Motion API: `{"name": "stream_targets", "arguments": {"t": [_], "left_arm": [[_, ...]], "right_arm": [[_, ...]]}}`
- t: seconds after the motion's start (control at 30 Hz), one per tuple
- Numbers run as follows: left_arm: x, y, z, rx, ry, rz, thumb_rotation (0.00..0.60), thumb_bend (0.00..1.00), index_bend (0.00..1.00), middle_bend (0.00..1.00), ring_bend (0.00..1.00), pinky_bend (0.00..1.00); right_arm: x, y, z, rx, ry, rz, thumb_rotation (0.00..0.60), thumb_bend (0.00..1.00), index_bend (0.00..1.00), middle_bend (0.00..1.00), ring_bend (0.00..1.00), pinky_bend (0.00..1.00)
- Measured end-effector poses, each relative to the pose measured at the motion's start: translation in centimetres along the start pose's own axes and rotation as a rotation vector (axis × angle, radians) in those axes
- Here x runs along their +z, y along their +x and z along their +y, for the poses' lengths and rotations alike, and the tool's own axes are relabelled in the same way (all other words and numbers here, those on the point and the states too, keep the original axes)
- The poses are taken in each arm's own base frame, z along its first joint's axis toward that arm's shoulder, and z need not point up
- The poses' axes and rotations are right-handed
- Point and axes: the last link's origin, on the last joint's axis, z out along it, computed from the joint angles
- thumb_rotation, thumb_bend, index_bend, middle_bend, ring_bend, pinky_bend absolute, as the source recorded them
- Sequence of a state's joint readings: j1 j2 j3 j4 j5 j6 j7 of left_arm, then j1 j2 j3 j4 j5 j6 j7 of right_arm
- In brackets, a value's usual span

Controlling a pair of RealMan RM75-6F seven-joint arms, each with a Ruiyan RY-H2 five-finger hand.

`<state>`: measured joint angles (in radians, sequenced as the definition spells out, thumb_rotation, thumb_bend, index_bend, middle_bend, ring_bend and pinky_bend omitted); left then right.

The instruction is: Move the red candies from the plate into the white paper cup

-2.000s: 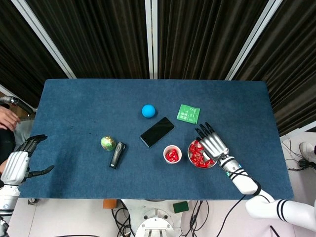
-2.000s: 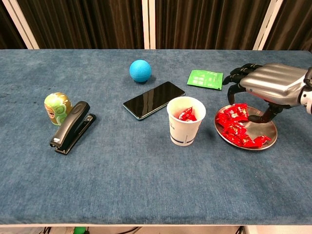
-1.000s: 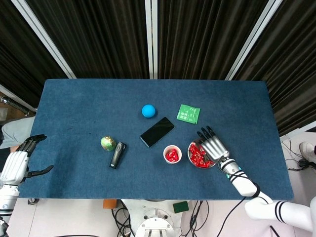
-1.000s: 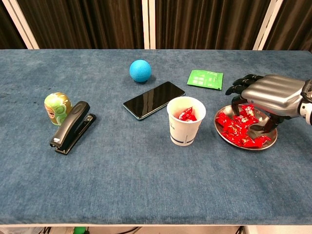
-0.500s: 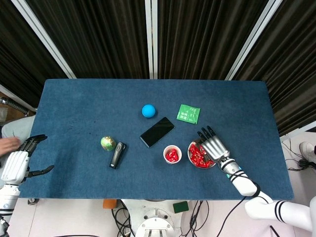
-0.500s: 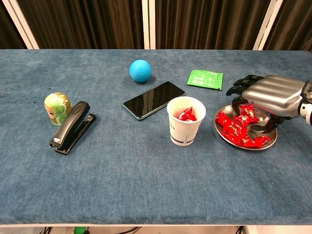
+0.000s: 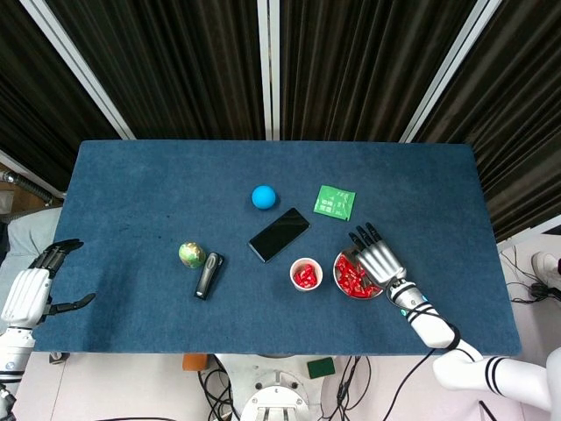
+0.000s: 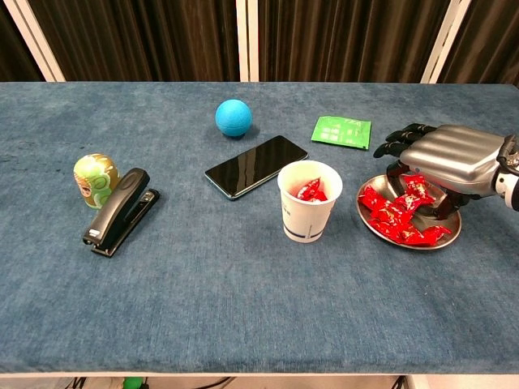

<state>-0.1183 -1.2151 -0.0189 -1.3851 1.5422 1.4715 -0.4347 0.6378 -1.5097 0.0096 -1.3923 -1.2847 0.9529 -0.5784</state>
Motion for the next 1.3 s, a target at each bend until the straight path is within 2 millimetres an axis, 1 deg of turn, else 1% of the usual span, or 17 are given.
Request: {"name": "stream_targets", "arguments": {"t": [0.2, 0.37, 0.47, 0.57, 0.67, 0.77, 0.93, 1.1, 1.2, 1.27, 1.3], "left_arm": [[0.0, 0.0, 0.0, -0.001, 0.0, 0.002, 0.6, 0.1, 0.19, 0.16, 0.13, 0.25], [0.0, 0.1, 0.0, -0.001, -0.001, 0.003, 0.6, 0.1, 0.19, 0.15, 0.13, 0.25], [0.0, 0.1, 0.0, 0.0, -0.003, 0.005, 0.6, 0.1, 0.19, 0.15, 0.13, 0.25], [0.0, 0.2, 0.1, -0.001, -0.004, 0.007, 0.6, 0.1, 0.19, 0.15, 0.13, 0.25], [0.0, 0.3, 0.1, -0.001, -0.005, 0.012, 0.6, 0.09, 0.19, 0.16, 0.13, 0.25], [0.0, 0.4, 0.2, 0.0, -0.005, 0.017, 0.6, 0.1, 0.19, 0.16, 0.13, 0.25], [0.0, 0.5, 0.3, 0.002, -0.007, 0.022, 0.6, 0.1, 0.19, 0.16, 0.13, 0.25], [-0.1, 0.6, 0.3, 0.002, -0.007, 0.023, 0.6, 0.09, 0.19, 0.15, 0.13, 0.25], [-0.2, 0.7, 0.2, 0.002, -0.004, 0.024, 0.6, 0.1, 0.19, 0.15, 0.13, 0.25], [-0.2, 0.7, 0.1, 0.002, -0.003, 0.024, 0.6, 0.1, 0.19, 0.15, 0.13, 0.25], [-0.2, 0.7, 0.1, 0.001, -0.002, 0.024, 0.6, 0.1, 0.19, 0.15, 0.13, 0.25]], "right_arm": [[-0.1, 0.2, 0.1, 0.004, -0.004, 0.013, 0.6, 0.41, 0.58, 0.09, 0.0, 0.0], [-0.3, 0.7, 0.3, 0.004, -0.005, 0.042, 0.6, 0.41, 0.58, 0.09, 0.0, 0.0], [-0.5, 1.5, 0.4, 0.011, -0.004, 0.072, 0.6, 0.41, 0.58, 0.09, 0.0, 0.0], [-0.6, 2.8, 0.1, 0.018, 0.01, 0.117, 0.6, 0.4, 0.58, 0.09, 0.0, 0.0], [-0.6, 4.5, -0.7, 0.026, 0.04, 0.172, 0.6, 0.4, 0.58, 0.1, 0.0, 0.0], [-0.7, 6.4, -1.8, 0.027, 0.084, 0.231, 0.6, 0.4, 0.58, 0.1, 0.0, 0.0], [-0.5, 8.9, -4.4, 0.026, 0.176, 0.306, 0.6, 0.37, 0.58, 0.1, 0.0, 0.0], [-0.2, 9.4, -6.6, 0.026, 0.239, 0.317, 0.6, 0.37, 0.58, 0.1, 0.0, 0.0], [-0.1, 9.2, -7.1, 0.014, 0.253, 0.305, 0.6, 0.35, 0.58, 0.1, 0.0, 0.0], [0.0, 9.1, -7.2, 0.012, 0.254, 0.296, 0.6, 0.33, 0.54, 0.1, 0.0, 0.0], [0.1, 9.0, -7.3, 0.013, 0.255, 0.289, 0.6, 0.31, 0.49, 0.1, 0.0, 0.0]]}}
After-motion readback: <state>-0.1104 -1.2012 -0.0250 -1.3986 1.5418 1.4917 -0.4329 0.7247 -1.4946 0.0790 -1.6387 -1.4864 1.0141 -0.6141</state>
